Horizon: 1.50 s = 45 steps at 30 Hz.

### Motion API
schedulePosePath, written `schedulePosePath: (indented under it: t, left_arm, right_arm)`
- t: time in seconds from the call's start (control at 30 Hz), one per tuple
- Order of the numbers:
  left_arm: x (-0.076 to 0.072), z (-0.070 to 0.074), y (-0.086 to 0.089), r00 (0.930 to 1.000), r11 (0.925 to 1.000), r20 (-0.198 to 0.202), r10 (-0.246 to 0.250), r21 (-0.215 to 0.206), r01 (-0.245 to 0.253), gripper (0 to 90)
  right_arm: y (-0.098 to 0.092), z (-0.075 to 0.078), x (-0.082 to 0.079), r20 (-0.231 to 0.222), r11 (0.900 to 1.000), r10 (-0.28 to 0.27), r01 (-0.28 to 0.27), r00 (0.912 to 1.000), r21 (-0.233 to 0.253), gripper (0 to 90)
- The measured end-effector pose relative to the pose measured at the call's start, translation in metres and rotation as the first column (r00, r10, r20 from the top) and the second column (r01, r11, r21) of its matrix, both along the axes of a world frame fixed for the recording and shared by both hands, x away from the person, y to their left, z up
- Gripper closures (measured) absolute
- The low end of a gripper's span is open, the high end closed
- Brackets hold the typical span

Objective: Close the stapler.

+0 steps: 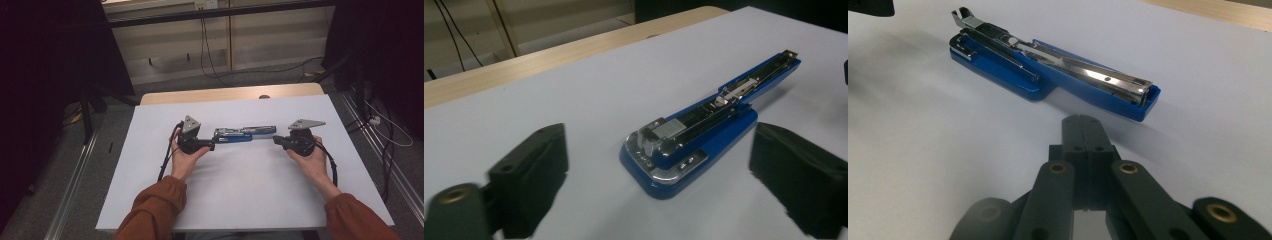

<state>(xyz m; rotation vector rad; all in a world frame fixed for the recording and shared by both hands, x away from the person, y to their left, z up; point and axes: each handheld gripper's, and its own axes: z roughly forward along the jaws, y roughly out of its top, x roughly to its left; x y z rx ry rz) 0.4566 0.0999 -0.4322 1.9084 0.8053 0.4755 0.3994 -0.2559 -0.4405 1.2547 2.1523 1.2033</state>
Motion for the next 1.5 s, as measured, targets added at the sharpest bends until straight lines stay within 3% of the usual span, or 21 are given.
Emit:
schedulePosePath:
  t: [0.33, 0.43, 0.57, 0.63, 0.7, 0.77, 0.97, 1.07, 1.23, 1.33, 1.5]
  left_arm:
    - [-0.003, -0.002, -0.006, 0.9991, 0.9992, 0.010, -0.041, 0.000, 0.041, 59.1]
    - [-0.003, -0.002, -0.008, 0.9984, 0.9984, 0.013, -0.056, 0.004, 0.056, 68.1]
    - [-0.003, -0.002, -0.009, 0.9990, 0.9991, 0.023, -0.039, 0.016, 0.039, 78.4]
    - [-0.001, -0.001, -0.008, 0.9993, 0.9993, 0.009, -0.036, -0.009, 0.036, 84.1]
    - [0.000, -0.001, -0.009, 0.9992, 0.9992, 0.005, -0.040, 0.003, 0.040, 89.8]
    - [0.001, -0.002, -0.009, 0.9987, 0.9988, -0.010, -0.049, -0.002, 0.049, 90.0]
    - [0.003, -0.004, -0.023, 0.9953, 0.9937, 0.004, -0.097, 0.057, 0.097, 90.0]
    - [0.005, -0.006, -0.028, 0.9958, 0.9929, 0.001, -0.091, 0.076, 0.091, 90.0]
    - [0.008, -0.012, -0.033, 0.9945, 0.9881, -0.042, -0.096, 0.117, 0.100, 90.0]
    - [0.009, -0.015, -0.034, 0.9950, 0.9829, -0.036, -0.093, 0.156, 0.098, 90.0]
    - [0.012, -0.018, -0.032, 0.9961, 0.9838, -0.034, -0.081, 0.158, 0.086, 90.0]
  right_arm:
    - [-0.001, -0.002, 0.002, 0.002, 1.000, -0.008, 0.008, 1.0000, -0.016, 90.0]
    - [-0.001, -0.002, 0.002, 0.004, 1.000, -0.012, 0.012, 0.9999, -0.014, 90.0]
    - [-0.001, -0.005, 0.004, -0.005, 1.000, -0.006, 0.006, 1.0000, -0.023, 90.0]
    - [0.000, -0.006, 0.004, -0.010, 1.000, -0.002, 0.002, 0.9999, -0.027, 90.0]
    - [0.000, -0.005, 0.005, -0.002, 1.000, -0.004, 0.004, 1.0000, -0.023, 90.0]
    - [0.000, -0.005, 0.006, 0.000, 1.000, -0.005, 0.005, 1.0000, -0.026, 90.0]
    - [0.000, -0.006, 0.007, -0.006, 1.000, -0.007, 0.007, 1.0000, -0.028, 90.0]
    - [-0.001, -0.008, 0.008, -0.009, 0.999, -0.011, 0.011, 0.9999, -0.032, 90.0]
    - [-0.002, -0.007, 0.007, -0.011, 1.000, -0.012, 0.011, 0.9999, -0.029, 90.0]
    - [0.000, -0.008, 0.007, -0.013, 0.999, -0.008, 0.008, 0.9999, -0.032, 90.0]
    - [0.002, -0.009, 0.008, -0.020, 0.999, 0.000, -0.001, 0.9998, -0.039, 90.0]
